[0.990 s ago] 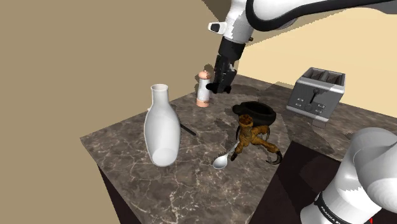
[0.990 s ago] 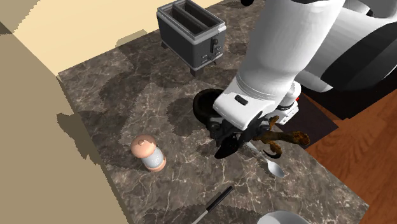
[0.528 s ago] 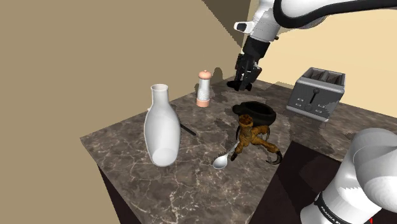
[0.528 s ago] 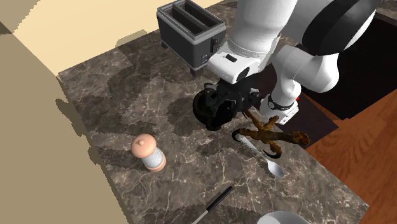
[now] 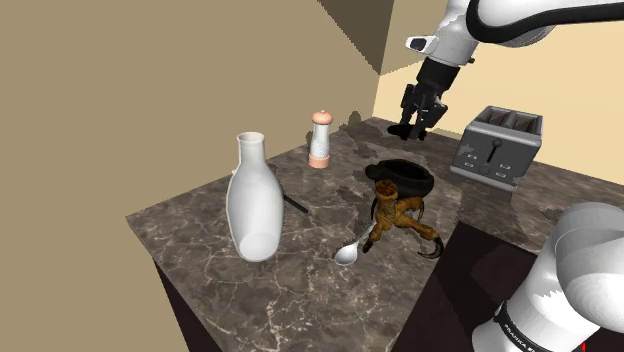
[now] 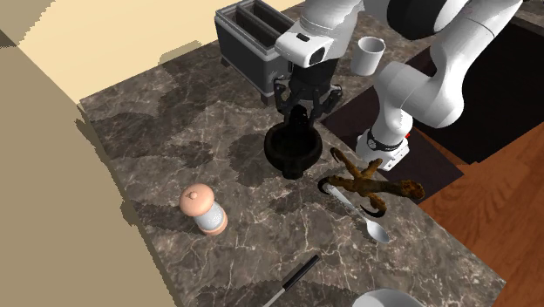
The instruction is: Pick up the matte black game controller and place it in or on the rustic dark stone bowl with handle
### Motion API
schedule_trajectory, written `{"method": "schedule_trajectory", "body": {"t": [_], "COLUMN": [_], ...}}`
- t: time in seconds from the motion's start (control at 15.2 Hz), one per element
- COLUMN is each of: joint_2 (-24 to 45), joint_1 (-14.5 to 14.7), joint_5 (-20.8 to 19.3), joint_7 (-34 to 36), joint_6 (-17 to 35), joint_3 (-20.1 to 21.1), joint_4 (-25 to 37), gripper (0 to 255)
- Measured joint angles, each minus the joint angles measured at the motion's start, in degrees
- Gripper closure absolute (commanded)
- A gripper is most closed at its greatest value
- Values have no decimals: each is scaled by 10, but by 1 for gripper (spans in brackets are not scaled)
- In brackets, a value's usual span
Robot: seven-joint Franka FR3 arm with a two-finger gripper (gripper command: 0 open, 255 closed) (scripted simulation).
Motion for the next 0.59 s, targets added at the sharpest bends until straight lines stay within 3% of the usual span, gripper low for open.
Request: {"method": "schedule_trajectory", "body": {"t": [0.59], "joint_2": [-6], "joint_1": [-5], "joint_5": [-7], "joint_7": [-6], "joint_6": [63], "joint_3": [-10], "joint_4": [-70], "gripper": [255]}}
